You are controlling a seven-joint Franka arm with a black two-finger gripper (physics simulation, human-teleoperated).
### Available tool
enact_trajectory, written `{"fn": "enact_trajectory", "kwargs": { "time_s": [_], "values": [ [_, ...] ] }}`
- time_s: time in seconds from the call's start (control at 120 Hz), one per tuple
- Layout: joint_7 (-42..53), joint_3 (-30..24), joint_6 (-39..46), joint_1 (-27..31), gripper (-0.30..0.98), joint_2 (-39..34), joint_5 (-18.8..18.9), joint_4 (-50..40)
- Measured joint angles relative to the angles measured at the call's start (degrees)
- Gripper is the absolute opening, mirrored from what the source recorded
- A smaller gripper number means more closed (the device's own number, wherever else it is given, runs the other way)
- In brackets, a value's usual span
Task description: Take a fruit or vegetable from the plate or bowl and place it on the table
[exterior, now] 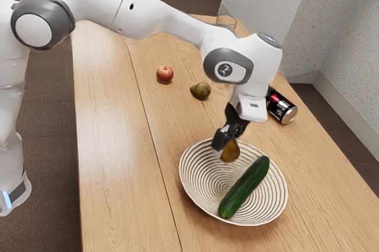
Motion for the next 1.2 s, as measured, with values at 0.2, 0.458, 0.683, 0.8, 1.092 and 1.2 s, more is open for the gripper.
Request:
{"fn": "enact_trajectory", "kwargs": {
  "time_s": [0.2, 0.458, 0.683, 0.8, 1.092, 1.2],
  "values": [
    [-3.6, 4.8, -8.2, 5.0, 0.34, -7.0, 0.5, 0.2],
    [-9.7, 4.8, -14.6, 16.4, 0.33, -6.4, 4.1, 3.1],
    [-13.8, 4.8, -13.8, 15.7, 0.33, -3.5, 5.4, 3.5],
    [-15.4, 4.8, -13.2, 11.1, 0.35, -2.8, 5.5, 3.4],
    [-18.3, 4.8, -13.8, 13.3, 0.59, -2.7, 5.2, 3.3],
    [-19.1, 4.8, -14.1, 12.8, 0.64, -2.9, 5.1, 3.3]
  ]
}}
